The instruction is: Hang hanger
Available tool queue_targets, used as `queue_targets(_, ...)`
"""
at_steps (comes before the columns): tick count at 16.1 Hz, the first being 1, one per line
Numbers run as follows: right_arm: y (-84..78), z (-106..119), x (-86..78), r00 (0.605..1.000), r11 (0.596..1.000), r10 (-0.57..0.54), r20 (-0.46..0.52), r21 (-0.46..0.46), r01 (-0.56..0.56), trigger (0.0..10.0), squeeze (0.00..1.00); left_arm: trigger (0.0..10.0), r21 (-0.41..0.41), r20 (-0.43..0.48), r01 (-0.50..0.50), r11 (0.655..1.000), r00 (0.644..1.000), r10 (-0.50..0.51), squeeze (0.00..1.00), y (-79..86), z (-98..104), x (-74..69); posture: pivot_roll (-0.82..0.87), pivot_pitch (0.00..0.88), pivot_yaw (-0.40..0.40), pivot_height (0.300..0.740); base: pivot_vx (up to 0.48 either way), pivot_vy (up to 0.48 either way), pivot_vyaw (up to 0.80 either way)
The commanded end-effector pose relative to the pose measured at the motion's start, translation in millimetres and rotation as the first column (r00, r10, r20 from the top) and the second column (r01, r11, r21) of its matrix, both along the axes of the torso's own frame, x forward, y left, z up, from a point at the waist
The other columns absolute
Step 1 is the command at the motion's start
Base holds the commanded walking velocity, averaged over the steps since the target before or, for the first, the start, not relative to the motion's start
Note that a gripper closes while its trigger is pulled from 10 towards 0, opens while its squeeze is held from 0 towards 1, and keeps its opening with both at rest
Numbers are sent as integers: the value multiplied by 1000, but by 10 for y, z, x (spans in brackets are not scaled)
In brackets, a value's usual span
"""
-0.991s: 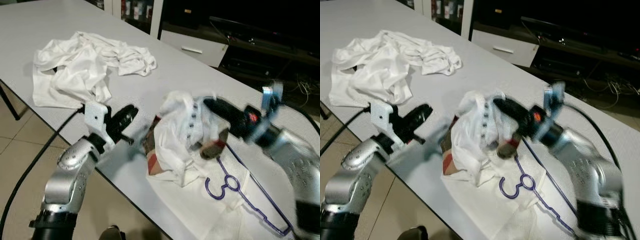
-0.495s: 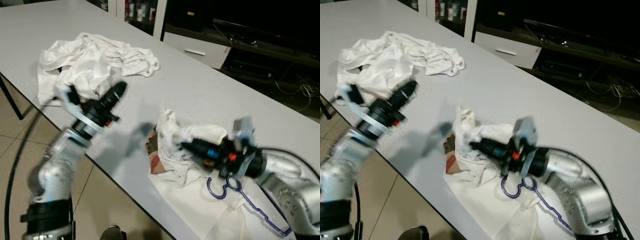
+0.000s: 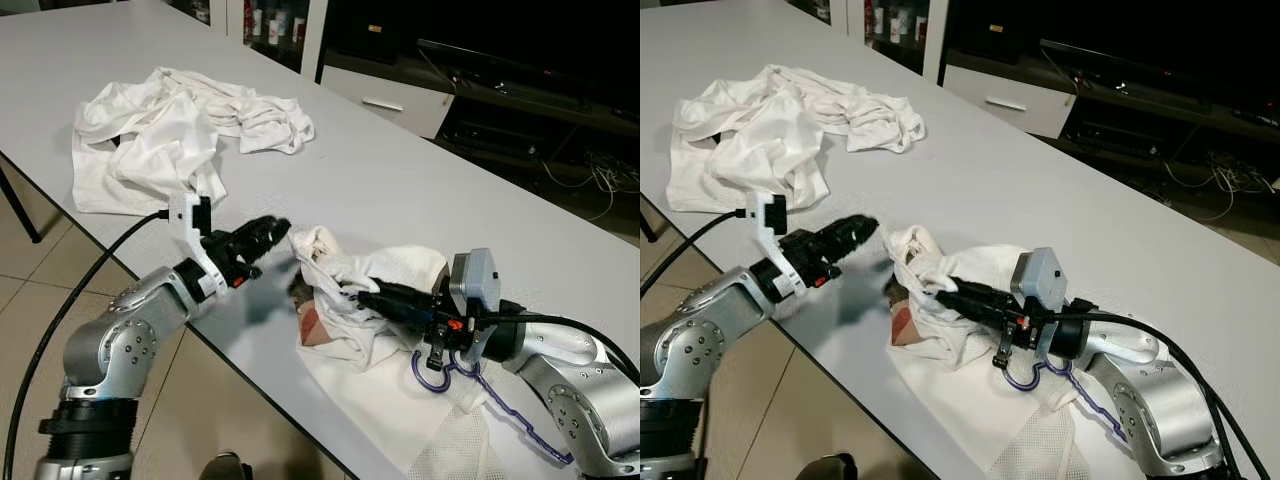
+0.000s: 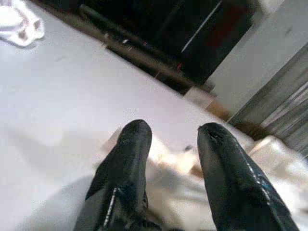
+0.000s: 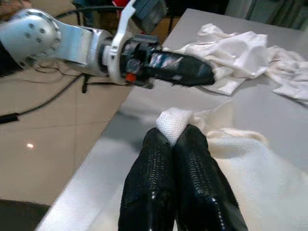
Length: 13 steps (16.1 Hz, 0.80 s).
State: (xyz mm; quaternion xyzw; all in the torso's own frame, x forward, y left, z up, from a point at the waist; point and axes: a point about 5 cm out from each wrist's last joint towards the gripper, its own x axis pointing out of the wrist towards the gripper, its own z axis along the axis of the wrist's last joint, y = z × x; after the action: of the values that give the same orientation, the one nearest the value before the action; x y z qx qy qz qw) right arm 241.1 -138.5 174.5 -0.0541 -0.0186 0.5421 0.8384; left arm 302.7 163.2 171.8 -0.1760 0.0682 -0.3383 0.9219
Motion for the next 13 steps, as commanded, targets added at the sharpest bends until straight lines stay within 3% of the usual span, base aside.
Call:
queue_targets(1,-20,7,31,1000,1000,-19,15,-8,19,0,0,10000,43,-3,1,999,1000,0,1000,-37,-29,-7,44,74,-115,740,0,0,0)
queue_targets(3,-13,16,42,999,1000,-29,34,3,29,0,0,10000,21,-7,-15,1000,1000,15,1000,-37,-19,10,47,73,-115,740,0,0,0)
queue_targets(4,10,21,52,997,999,-36,63,11,36,0,0,10000,-6,-34,-16,1000,999,16,0,-43,-26,16,49,73,-114,740,0,0,0)
queue_targets(8,64,53,89,985,996,-83,155,47,76,0,0,10000,-146,-129,8,989,991,-27,0,-98,-113,-19,56,73,-108,740,0,0,0)
queue_targets(13,103,113,71,975,995,-67,210,90,49,0,0,10000,-143,-181,13,990,983,-39,0,-146,-249,-16,56,73,-106,740,0,0,0)
